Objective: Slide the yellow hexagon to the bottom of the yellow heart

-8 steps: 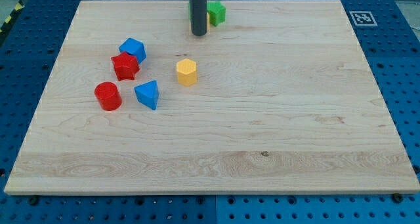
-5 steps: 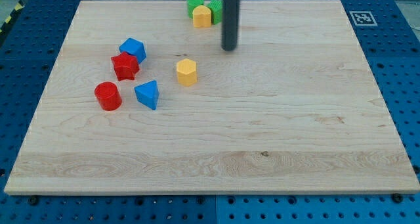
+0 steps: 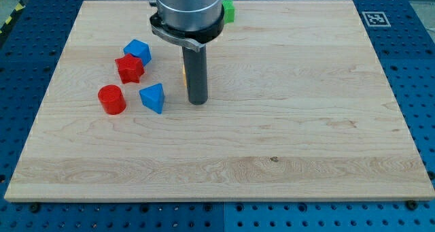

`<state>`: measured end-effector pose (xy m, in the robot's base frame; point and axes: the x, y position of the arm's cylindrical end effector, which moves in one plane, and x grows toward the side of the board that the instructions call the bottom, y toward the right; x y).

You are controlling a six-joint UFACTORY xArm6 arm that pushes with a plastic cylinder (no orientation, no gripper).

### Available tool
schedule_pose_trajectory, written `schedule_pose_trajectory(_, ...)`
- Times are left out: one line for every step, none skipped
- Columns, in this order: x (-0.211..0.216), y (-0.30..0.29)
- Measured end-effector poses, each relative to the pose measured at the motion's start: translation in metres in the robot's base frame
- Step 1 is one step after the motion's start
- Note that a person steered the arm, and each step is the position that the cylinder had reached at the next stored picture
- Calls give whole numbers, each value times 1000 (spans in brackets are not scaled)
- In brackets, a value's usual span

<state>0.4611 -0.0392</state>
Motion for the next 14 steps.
schedule_pose_trajectory(-7, -4)
schedule_pose_trajectory(-19, -9)
schedule_pose_trajectory(-19, -11)
schedule_pose_trajectory(-18, -23)
schedule_pose_trajectory(-17, -23)
schedule_pose_trajectory(-17, -26)
schedule_pose_trajectory(-18, -26)
schedule_pose_trajectory(-26, -26)
schedule_pose_trajectory(-31, -23)
schedule_pose_trajectory(-34, -17)
schedule_pose_trajectory(-46, -7)
schedule_pose_trajectory(-59, 5)
schedule_pose_trajectory(-75, 21)
schedule_pose_trajectory(-94, 36)
